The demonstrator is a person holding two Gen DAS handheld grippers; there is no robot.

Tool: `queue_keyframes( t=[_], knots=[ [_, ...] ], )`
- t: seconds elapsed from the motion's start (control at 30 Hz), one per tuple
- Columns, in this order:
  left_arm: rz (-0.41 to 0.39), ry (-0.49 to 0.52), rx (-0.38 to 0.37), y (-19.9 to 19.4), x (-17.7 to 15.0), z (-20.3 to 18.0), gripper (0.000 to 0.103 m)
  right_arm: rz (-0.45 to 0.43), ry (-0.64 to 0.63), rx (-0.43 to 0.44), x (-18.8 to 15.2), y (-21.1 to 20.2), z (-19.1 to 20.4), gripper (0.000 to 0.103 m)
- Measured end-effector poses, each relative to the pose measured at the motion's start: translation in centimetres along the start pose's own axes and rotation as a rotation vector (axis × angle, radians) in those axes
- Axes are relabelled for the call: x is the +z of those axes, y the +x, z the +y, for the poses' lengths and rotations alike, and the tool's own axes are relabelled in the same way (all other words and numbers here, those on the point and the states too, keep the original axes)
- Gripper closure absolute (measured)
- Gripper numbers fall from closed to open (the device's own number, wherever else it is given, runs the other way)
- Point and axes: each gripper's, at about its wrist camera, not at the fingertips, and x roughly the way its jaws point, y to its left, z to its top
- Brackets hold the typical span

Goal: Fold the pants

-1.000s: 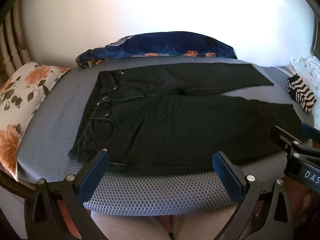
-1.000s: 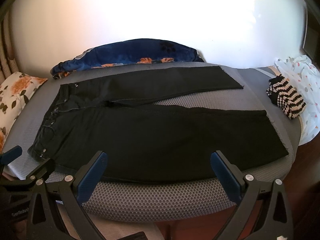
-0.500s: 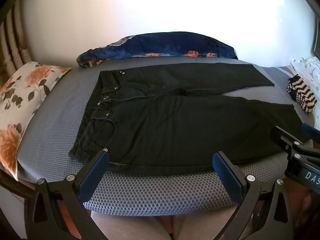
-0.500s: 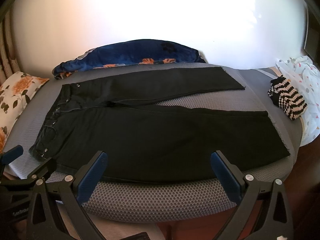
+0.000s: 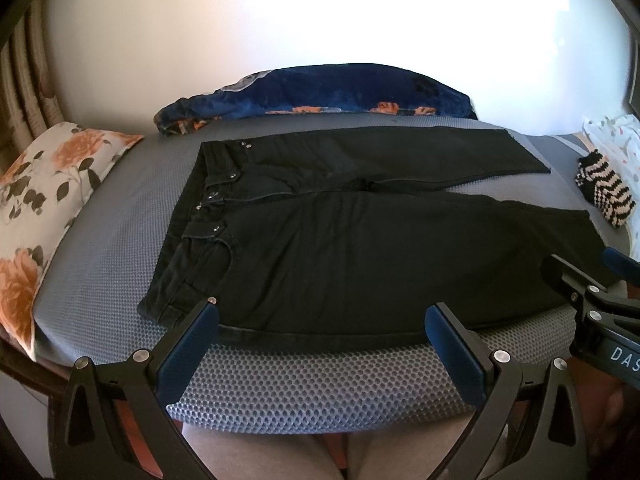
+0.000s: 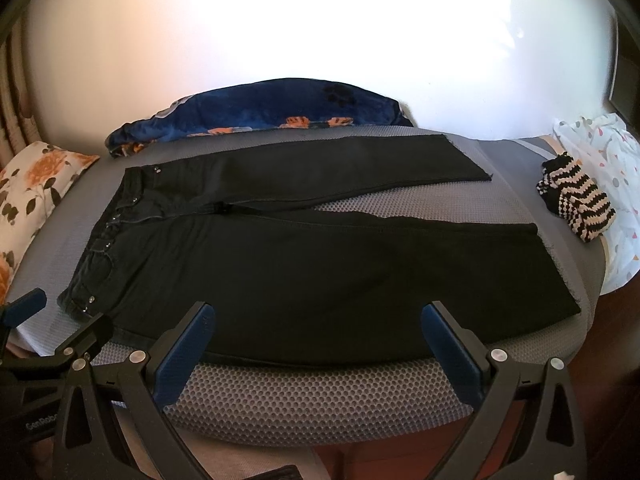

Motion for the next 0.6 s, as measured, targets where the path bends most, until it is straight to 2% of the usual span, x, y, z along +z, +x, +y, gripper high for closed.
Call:
queue_keyframes(
  t=[0.43, 0.6],
  knots=[
    [0.008, -0.008, -0.010, 0.6, 0.1, 0.3, 0.001, 0.016, 0.005, -0.006, 0.1, 0.6, 0.3, 0.001],
    [0.014, -0.030, -0.034, 1.3, 0.8, 1.1, 0.001, 0.033, 0.022, 0.034, 0.6, 1.2, -0.2, 0.001]
  ],
)
